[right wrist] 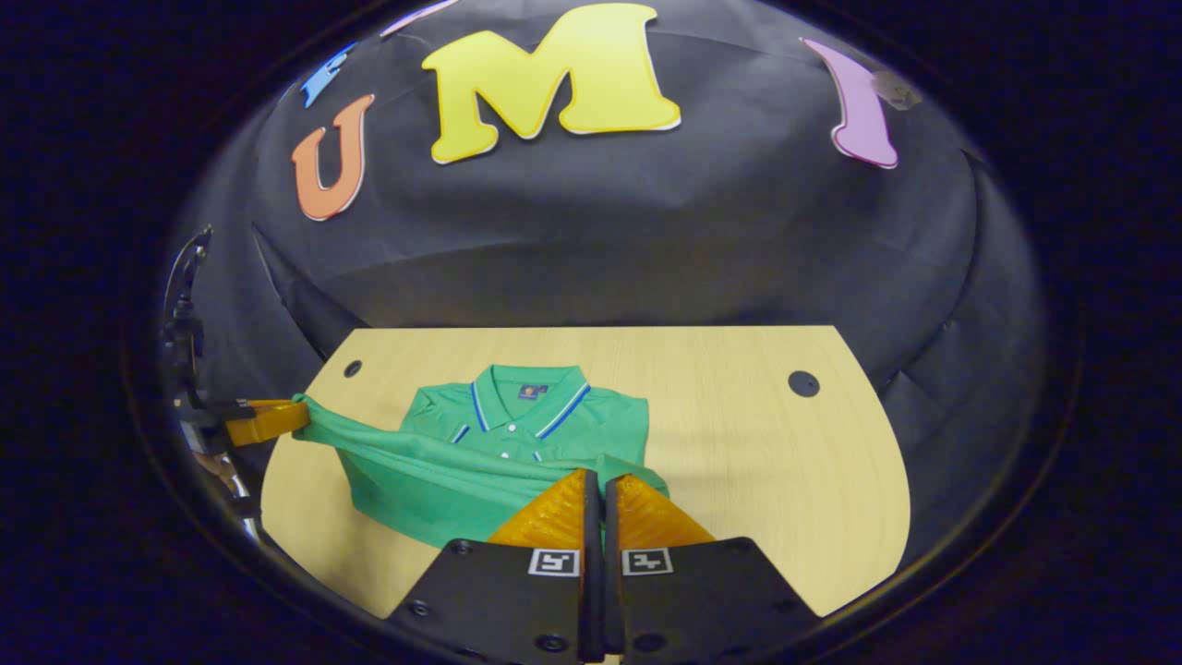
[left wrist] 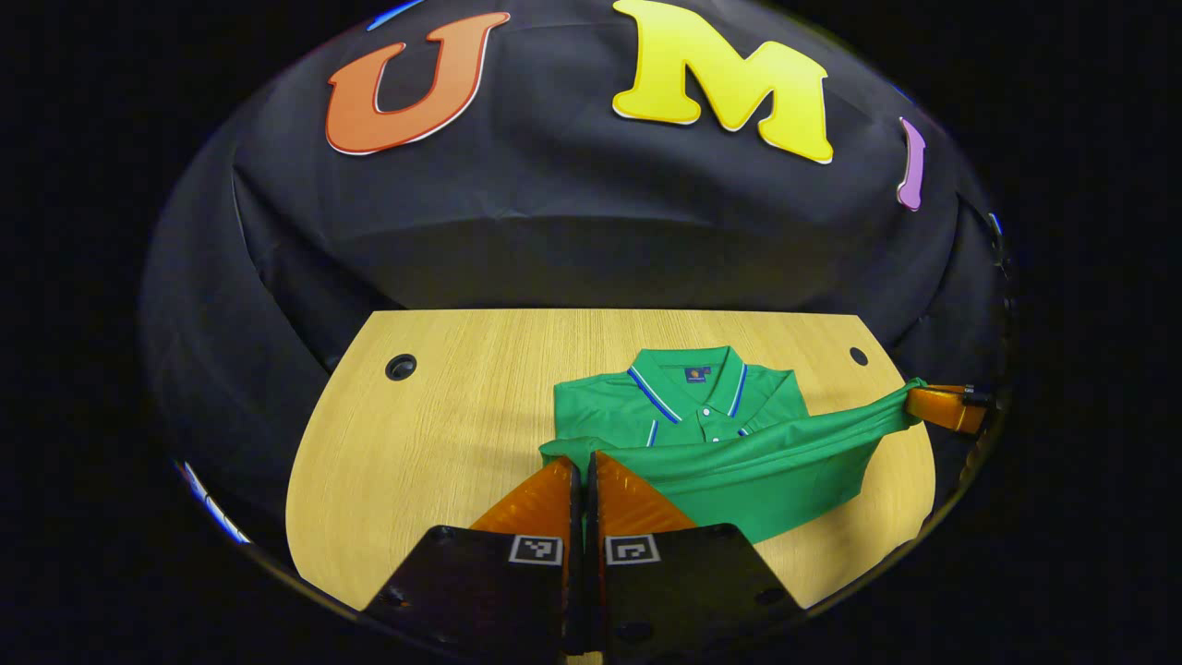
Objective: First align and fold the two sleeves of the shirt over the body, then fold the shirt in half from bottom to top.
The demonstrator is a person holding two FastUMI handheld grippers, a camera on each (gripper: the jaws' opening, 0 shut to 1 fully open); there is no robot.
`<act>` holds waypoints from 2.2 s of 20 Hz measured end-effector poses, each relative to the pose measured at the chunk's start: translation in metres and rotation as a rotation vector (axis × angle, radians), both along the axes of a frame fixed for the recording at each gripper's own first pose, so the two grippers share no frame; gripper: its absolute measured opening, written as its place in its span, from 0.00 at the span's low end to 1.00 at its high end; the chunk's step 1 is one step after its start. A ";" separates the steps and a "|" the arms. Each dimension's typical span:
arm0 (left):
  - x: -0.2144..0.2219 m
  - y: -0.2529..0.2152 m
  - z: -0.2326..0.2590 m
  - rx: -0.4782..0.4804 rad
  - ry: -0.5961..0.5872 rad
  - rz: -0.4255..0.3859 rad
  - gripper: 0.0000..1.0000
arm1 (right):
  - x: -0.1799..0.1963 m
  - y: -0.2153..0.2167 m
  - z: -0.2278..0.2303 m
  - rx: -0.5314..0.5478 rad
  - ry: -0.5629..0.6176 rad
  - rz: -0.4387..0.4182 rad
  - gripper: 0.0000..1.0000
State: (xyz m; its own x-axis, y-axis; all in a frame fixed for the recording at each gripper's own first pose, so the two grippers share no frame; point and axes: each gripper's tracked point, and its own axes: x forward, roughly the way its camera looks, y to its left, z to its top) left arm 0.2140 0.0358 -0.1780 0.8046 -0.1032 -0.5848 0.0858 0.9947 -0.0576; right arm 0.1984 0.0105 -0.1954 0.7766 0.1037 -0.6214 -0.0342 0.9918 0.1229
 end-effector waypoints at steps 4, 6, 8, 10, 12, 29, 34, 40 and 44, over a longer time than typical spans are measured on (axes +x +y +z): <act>0.050 -0.004 -0.034 0.018 -0.003 -0.011 0.03 | 0.062 -0.007 -0.033 -0.043 -0.016 -0.028 0.02; 0.074 -0.006 -0.058 0.041 0.005 -0.024 0.03 | 0.084 -0.016 -0.062 -0.022 0.016 -0.065 0.02; 0.089 0.000 -0.087 0.067 0.041 -0.013 0.06 | 0.102 -0.019 -0.095 -0.004 0.047 -0.061 0.02; 0.099 -0.003 -0.111 0.074 0.074 -0.017 0.03 | 0.113 -0.023 -0.120 0.008 0.073 -0.066 0.02; 0.109 -0.003 -0.122 0.090 0.071 -0.021 0.00 | 0.119 -0.022 -0.135 0.019 0.084 -0.060 0.02; 0.086 -0.002 -0.061 0.053 -0.027 0.003 0.76 | 0.090 -0.063 -0.078 -0.137 0.028 -0.195 0.81; 0.015 -0.009 0.037 0.010 -0.145 0.029 0.76 | 0.011 -0.054 0.030 -0.085 -0.118 -0.179 0.89; -0.104 -0.022 0.140 0.003 -0.313 0.027 0.76 | -0.110 -0.047 0.154 -0.152 -0.359 -0.170 0.95; -0.172 -0.031 0.188 -0.020 -0.420 0.034 0.76 | -0.181 -0.043 0.191 -0.099 -0.431 -0.185 0.95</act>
State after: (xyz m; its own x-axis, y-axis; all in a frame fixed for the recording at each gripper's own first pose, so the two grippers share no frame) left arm 0.0422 0.0047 0.0102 0.9757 -0.0801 -0.2037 0.0727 0.9964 -0.0436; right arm 0.0175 -0.0329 -0.0048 0.9656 -0.1040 -0.2384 0.1171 0.9923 0.0414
